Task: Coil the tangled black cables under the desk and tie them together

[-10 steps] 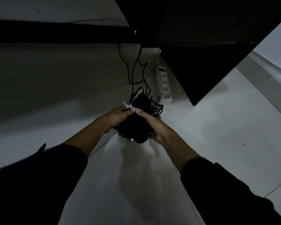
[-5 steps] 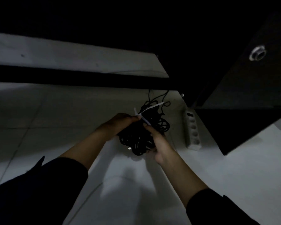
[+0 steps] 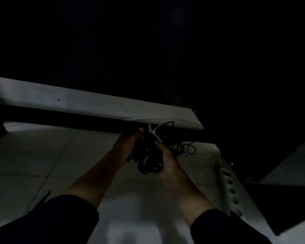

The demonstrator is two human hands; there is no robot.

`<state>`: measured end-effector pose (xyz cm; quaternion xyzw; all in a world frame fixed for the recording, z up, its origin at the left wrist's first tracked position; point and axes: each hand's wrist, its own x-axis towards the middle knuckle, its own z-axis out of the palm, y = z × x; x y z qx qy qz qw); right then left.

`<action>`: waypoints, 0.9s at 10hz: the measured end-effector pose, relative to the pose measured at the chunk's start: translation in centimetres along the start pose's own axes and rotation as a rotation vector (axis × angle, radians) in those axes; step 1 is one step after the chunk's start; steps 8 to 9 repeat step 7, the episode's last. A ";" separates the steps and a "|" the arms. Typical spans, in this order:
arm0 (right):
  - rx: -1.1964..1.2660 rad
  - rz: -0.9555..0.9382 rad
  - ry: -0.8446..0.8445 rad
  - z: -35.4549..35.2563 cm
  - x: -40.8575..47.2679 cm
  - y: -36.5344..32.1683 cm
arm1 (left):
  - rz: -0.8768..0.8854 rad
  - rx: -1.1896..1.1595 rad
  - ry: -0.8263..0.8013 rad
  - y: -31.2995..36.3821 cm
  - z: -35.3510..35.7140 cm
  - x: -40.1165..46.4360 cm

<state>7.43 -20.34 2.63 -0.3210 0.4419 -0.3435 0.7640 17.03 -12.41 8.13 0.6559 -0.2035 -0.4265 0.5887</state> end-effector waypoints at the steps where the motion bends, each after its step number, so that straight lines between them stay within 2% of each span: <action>1: 0.101 -0.045 -0.060 3.2 2.4 -2.0 | -0.009 -0.067 -0.008 0.8 -0.6 1.4; 2: 0.132 -0.041 -0.119 5.7 3.5 -3.6 | 0.037 -0.127 -0.032 1.7 -0.5 2.4; 4: 0.240 -0.142 -0.142 8.1 5.0 -6.4 | 0.063 -0.074 -0.046 3.6 -0.3 3.6; 5: 0.221 -0.270 -0.175 8.6 6.3 -8.1 | 0.058 -0.065 -0.061 3.4 -0.7 3.8; 6: 0.129 -0.298 -0.150 8.6 6.5 -8.1 | 0.052 -0.055 -0.042 3.0 -0.8 3.7; 7: 0.100 -0.287 -0.151 7.8 6.3 -7.2 | 0.106 -0.017 0.021 2.9 0.0 3.5; 9: 0.100 -0.287 -0.151 7.8 6.3 -7.2 | 0.106 -0.017 0.021 2.9 0.0 3.5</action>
